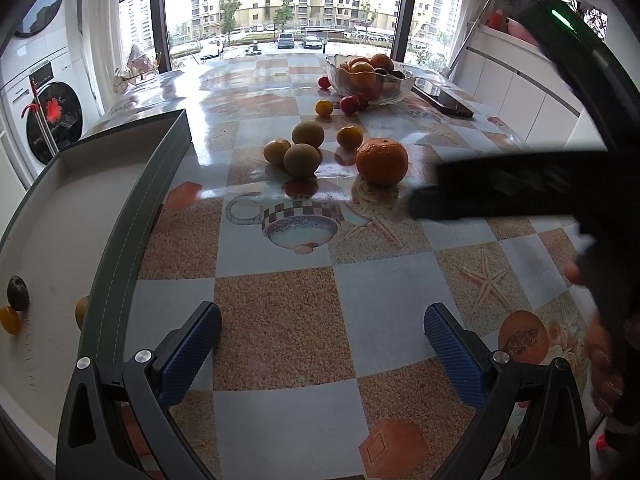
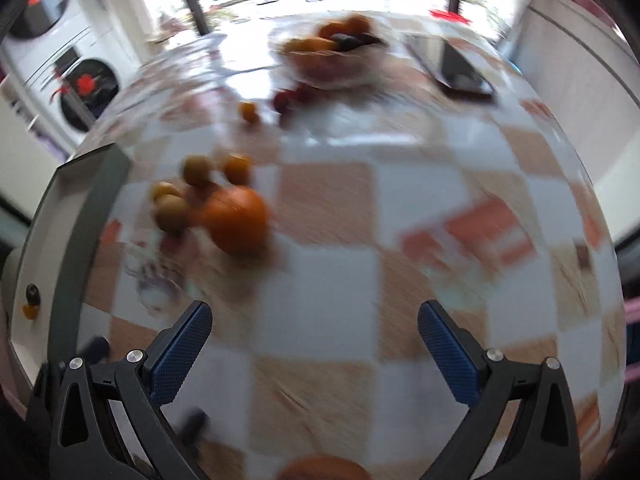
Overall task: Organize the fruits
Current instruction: 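Move the right tool toward the cluster of loose fruits, then grasp a yellow round fruit with the left tool while the right tool grasps a large orange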
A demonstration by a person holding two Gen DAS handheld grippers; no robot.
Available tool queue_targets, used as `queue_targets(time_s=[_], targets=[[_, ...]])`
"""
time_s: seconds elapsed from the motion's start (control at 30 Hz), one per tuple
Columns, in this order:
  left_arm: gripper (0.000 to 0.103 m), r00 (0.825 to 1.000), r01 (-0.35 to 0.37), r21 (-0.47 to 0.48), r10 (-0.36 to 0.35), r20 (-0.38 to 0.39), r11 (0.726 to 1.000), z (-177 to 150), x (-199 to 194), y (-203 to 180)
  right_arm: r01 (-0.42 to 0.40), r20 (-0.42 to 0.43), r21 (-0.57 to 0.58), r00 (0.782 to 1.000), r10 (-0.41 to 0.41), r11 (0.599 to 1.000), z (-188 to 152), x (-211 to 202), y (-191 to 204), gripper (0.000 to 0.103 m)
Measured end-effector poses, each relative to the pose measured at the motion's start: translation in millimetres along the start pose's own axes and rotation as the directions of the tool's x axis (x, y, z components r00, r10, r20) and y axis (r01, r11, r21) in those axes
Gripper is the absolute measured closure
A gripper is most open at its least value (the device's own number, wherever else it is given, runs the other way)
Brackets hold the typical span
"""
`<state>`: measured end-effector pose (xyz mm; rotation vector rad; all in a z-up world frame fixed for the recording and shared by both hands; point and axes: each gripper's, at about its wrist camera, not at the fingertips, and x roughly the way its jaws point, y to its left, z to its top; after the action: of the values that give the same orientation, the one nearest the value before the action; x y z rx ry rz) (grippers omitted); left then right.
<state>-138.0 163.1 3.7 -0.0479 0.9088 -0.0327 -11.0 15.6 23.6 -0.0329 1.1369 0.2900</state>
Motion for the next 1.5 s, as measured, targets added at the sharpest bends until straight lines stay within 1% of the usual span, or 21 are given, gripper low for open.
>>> queue_targets(time_s=[0.03,0.1,0.17,0.2,0.23,0.3,0.33,0.43,0.57,0.63,0.7,0.8,0.87,0.97,1.03,1.07,1.1,1.13,1.17,1.33,1.5], targets=[[0.001,1.000,0.000,0.001,0.000,0.000,1.000,0,0,0,0.000,0.005,-0.024,1.000,0.000,1.000,5,3,7,0.002],[0.001,1.000,-0.002,0.001,0.002,-0.001,1.000,0,0,0,-0.012,0.012,-0.053,1.000,0.013,0.999,13,8,17,0.009],[0.001,1.000,-0.008,0.004,0.008,-0.003,1.000,0,1,-1,-0.022,0.004,-0.066,1.000,0.022,0.998,19,17,25,0.019],[0.001,1.000,-0.015,0.007,0.015,-0.005,1.000,0,1,-2,-0.016,0.010,-0.072,1.000,0.016,0.997,21,19,27,0.019],[0.001,1.000,-0.019,0.010,0.019,-0.007,1.000,0,2,-2,-0.013,0.023,-0.084,1.000,0.015,0.996,23,20,30,0.024],[0.001,0.999,-0.035,0.023,0.035,-0.013,0.999,0,3,-5,-0.020,0.043,-0.110,0.999,0.025,0.994,25,20,34,0.041],[0.001,0.999,-0.037,0.025,0.038,-0.013,0.999,0,3,-5,-0.042,0.054,-0.121,0.997,0.048,0.992,25,16,34,0.061],[0.001,0.999,-0.037,0.023,0.038,-0.015,0.999,1,4,-4,-0.067,0.064,-0.075,0.995,0.072,0.995,21,10,18,0.060],[0.001,0.998,-0.049,0.019,0.050,-0.041,0.999,6,6,-2,-0.072,0.080,-0.007,0.994,0.073,0.997,-6,-6,-19,0.060],[0.001,0.995,-0.076,0.009,0.076,-0.063,0.997,18,11,-2,-0.044,0.107,0.015,0.993,0.042,0.999,-27,-17,-38,0.060],[0.002,0.995,-0.086,-0.017,0.085,-0.059,0.996,36,14,0,-0.045,0.130,0.037,0.991,0.040,0.998,-41,-24,-50,0.060],[0.002,0.991,-0.114,-0.085,0.108,-0.076,0.990,62,24,4,-0.039,0.180,0.065,0.983,0.026,0.997,-63,-33,-68,0.060],[0.020,0.990,-0.115,-0.149,0.101,-0.099,0.982,80,37,9,-0.037,0.213,0.066,0.977,0.022,0.997,-70,-36,-69,0.060],[0.022,0.984,-0.135,-0.222,0.104,-0.143,0.966,96,59,18,-0.036,0.236,0.065,0.972,0.020,0.997,-74,-36,-70,0.060],[0.028,0.980,-0.169,-0.240,0.136,-0.146,0.956,99,65,19,-0.038,0.250,0.062,0.968,0.021,0.997,-74,-36,-69,0.060],[0.035,0.977,-0.190,-0.237,0.159,-0.143,0.953,101,68,19,-0.039,0.254,0.062,0.967,0.022,0.997,-75,-36,-69,0.060],[0.042,0.975,-0.205,-0.233,0.177,-0.137,0.951,102,69,18,-0.042,0.257,0.063,0.966,0.024,0.997,-75,-36,-69,0.060],[0.058,0.972,-0.219,-0.224,0.193,-0.132,0.949,103,69,16,-0.047,0.260,0.065,0.965,0.029,0.997,-76,-36,-70,0.060],[0.077,0.970,-0.230,-0.216,0.206,-0.127,0.949,103,69,14,-0.055,0.264,0.069,0.964,0.035,0.996,-76,-36,-71,0.060],[0.077,0.979,-0.194,-0.197,0.178,-0.097,0.961,88,53,14,-0.063,0.270,0.071,0.962,0.042,0.995,-74,-33,-71,0.060],[0.077,0.988,-0.145,-0.124,0.137,-0.071,0.982,48,24,5,-0.047,0.269,0.064,0.963,0.028,0.997,-74,-33,-68,0.060]])
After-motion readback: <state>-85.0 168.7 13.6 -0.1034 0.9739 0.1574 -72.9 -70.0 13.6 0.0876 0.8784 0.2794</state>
